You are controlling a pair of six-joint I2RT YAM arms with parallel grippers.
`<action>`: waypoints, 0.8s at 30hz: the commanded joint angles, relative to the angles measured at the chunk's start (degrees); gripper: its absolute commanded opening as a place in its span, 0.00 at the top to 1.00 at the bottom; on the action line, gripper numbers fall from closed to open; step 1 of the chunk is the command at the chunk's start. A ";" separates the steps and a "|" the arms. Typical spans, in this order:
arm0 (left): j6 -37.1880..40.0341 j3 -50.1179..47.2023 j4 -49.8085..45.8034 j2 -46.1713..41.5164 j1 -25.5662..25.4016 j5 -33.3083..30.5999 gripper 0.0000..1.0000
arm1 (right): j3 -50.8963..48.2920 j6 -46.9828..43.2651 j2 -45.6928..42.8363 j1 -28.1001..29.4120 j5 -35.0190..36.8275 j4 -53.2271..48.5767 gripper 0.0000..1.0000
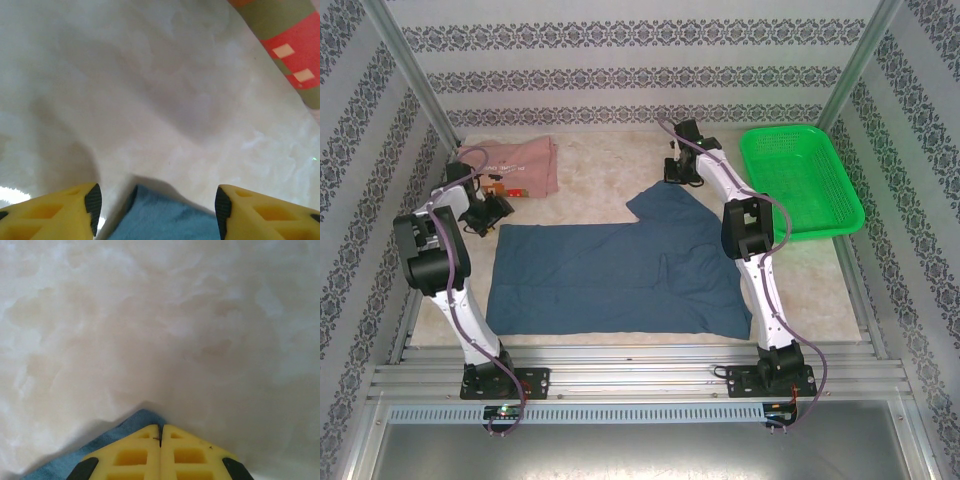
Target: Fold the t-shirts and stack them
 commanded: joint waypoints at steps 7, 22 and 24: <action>2.44 1.94 -4.16 4.19 -1.16 -0.92 0.54 | -0.87 0.79 -1.68 1.46 -1.07 -4.13 0.96; 3.92 -0.66 -4.92 -1.33 -1.51 8.13 1.00 | 1.58 2.75 -5.60 0.76 -1.26 -4.64 0.96; 3.89 -0.28 -5.05 -2.88 -1.45 8.76 1.00 | 2.18 3.31 -6.03 0.58 -1.42 -4.72 0.96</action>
